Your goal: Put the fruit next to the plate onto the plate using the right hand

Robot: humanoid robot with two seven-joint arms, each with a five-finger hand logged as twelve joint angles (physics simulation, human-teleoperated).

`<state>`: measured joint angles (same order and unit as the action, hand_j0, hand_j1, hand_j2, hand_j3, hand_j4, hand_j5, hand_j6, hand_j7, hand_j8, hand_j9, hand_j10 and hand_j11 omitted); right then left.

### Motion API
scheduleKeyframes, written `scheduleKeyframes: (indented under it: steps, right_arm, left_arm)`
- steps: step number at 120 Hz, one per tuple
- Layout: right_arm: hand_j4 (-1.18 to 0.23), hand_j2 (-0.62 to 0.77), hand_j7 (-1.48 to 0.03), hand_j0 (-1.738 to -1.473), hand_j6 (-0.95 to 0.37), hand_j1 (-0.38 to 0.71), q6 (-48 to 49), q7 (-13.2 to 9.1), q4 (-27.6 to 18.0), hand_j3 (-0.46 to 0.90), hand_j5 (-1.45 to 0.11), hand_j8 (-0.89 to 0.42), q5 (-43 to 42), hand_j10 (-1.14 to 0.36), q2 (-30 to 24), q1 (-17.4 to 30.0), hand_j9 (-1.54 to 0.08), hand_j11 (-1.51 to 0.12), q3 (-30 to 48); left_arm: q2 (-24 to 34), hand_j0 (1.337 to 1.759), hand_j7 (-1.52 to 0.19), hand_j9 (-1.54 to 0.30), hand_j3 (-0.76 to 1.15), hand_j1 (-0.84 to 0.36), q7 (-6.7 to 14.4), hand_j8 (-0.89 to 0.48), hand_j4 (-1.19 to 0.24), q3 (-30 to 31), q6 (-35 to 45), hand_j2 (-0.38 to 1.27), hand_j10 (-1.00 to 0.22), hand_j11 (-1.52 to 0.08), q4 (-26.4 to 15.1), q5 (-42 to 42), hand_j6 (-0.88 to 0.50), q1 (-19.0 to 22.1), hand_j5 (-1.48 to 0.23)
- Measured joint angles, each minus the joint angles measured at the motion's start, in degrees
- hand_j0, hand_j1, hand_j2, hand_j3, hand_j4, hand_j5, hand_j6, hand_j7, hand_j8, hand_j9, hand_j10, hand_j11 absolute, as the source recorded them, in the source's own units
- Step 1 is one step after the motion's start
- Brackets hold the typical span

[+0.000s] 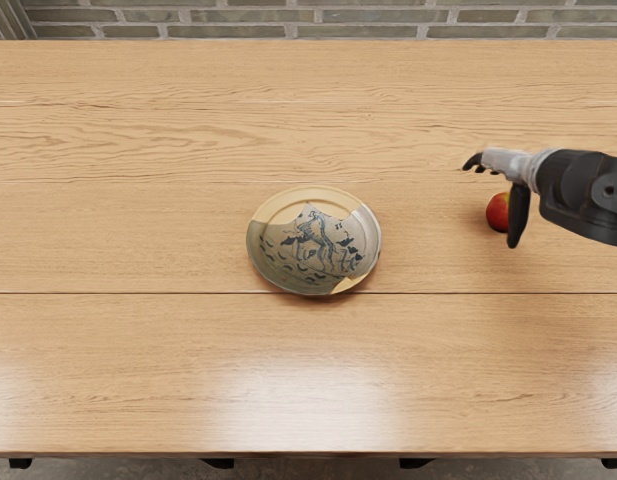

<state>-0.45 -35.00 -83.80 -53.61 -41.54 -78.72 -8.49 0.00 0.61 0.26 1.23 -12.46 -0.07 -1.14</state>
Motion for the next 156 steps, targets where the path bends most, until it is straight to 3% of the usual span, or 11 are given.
scheduleKeyframes:
  steps: [81,136,156]
  right_arm:
    - [-0.18,-0.03,-0.23,-1.658,-0.18,-0.14,-11.28,0.00,3.46,0.00,-0.23,-0.18,-11.85,-0.18,2.80,8.62,-0.23,-0.23,-0.51]
    - [-0.18,-0.03,-0.23,-1.658,-0.18,-0.14,-15.67,0.00,9.88,0.00,-0.23,-0.18,-13.65,-0.18,6.63,11.86,-0.23,-0.23,-0.50]
    - [-0.24,-0.04,-0.30,-1.658,-0.24,-0.07,-16.19,0.00,10.33,0.00,-0.30,-0.24,-13.62,-0.24,6.81,12.88,-0.30,-0.30,-0.26]
  left_arm:
    - [0.00,1.658,0.00,0.00,0.00,0.35,0.00,0.00,0.00,0.00,0.00,0.00,0.00,0.00,0.01,0.02,0.00,0.02,0.00]
    - [0.00,1.658,0.00,0.00,0.00,0.35,0.00,0.00,0.00,0.00,0.00,0.00,0.00,0.00,0.01,0.02,0.00,0.02,0.00]
    - [0.00,1.658,0.00,0.00,0.00,0.35,0.00,0.00,0.00,0.00,0.00,0.00,0.00,0.00,0.00,0.03,0.00,0.01,0.00]
